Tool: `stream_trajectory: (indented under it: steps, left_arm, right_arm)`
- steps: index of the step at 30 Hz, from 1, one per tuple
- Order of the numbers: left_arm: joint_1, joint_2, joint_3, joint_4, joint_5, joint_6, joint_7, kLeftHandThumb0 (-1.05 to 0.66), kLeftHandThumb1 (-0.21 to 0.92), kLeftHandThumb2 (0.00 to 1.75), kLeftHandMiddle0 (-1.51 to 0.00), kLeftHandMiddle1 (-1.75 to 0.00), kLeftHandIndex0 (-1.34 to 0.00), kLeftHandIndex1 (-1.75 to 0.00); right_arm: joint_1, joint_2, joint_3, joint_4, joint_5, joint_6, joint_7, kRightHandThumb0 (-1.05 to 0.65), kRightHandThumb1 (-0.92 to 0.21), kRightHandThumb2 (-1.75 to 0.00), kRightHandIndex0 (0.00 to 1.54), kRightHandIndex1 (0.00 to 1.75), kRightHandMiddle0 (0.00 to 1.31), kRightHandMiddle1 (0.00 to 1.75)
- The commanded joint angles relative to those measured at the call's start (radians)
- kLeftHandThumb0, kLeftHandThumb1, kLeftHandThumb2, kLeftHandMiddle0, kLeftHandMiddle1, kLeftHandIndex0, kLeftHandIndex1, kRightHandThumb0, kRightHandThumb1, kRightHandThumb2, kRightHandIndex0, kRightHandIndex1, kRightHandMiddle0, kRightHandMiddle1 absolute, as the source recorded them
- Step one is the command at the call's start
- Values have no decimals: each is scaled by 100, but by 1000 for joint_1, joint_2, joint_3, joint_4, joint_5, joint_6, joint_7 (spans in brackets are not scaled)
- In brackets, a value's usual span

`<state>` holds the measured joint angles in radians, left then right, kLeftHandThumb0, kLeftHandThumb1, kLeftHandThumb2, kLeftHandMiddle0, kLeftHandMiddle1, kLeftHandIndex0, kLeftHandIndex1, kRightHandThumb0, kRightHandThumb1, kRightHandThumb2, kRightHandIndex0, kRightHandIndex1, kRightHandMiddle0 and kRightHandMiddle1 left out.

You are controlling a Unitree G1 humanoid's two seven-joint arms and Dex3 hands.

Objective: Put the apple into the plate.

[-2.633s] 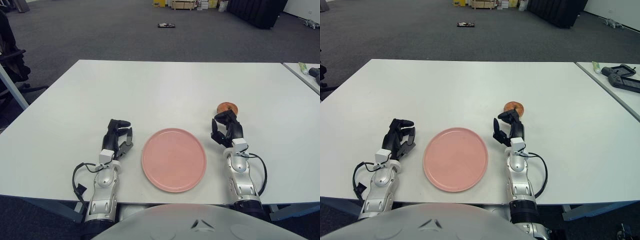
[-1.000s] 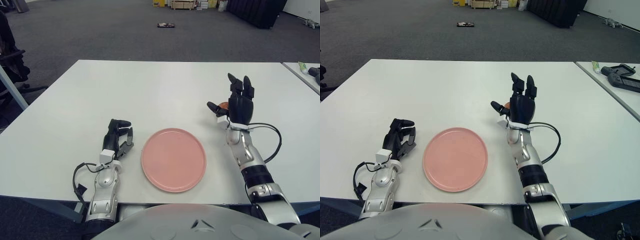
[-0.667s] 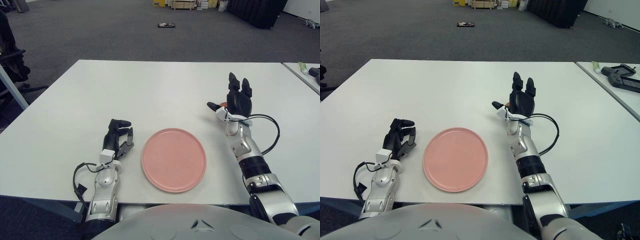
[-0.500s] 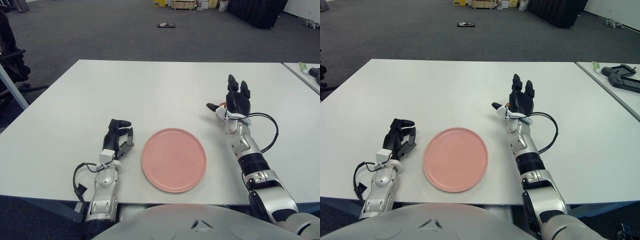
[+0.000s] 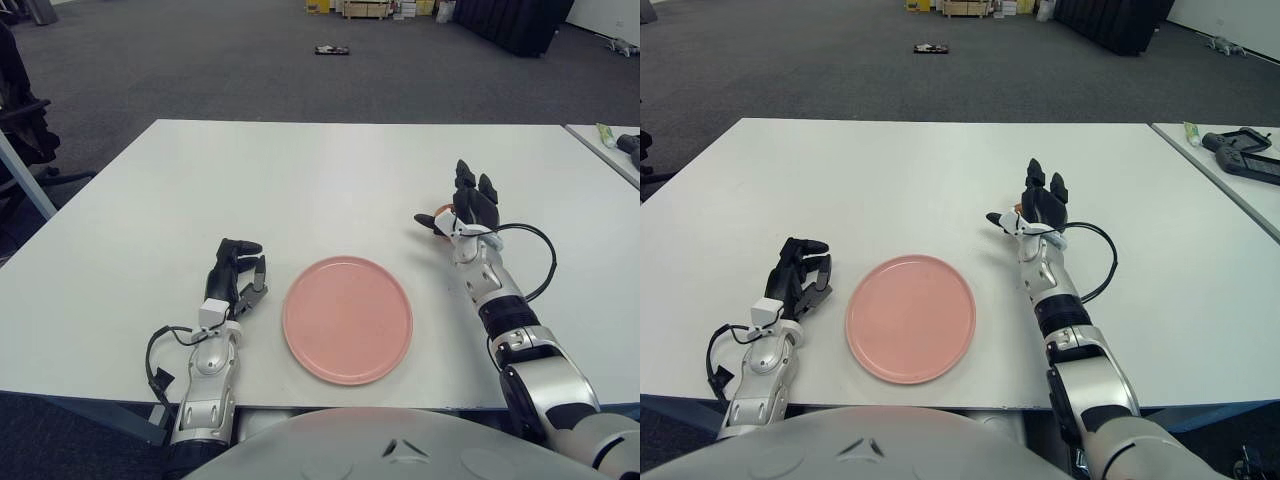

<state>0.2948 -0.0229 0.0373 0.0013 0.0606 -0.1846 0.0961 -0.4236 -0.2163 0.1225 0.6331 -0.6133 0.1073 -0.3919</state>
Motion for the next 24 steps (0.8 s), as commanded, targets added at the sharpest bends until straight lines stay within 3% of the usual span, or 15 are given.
stream_trajectory:
  steps: [1,9,24]
  left_arm:
    - [8,3,-1,1,1,15,-2,-37,79,71,-51,-147,-27,-175]
    - [11,4,1,-3,-1,14,-4,-36,79,72,-52,-147,-27,-175]
    - [8,9,4,9,4,14,-2,-37,78,72,-51,-147,-27,-175]
  right_arm:
    - [-28,-9,8,25,22,19,19,-93,-60,-37,0,0,0,0]
    - [1,-11,12,2,46,64,57,-95,-61,-38,0,0,0,0]
    - [71,-20,25,-102,42,238,103,-98,-63,-37,0,0,0,0]
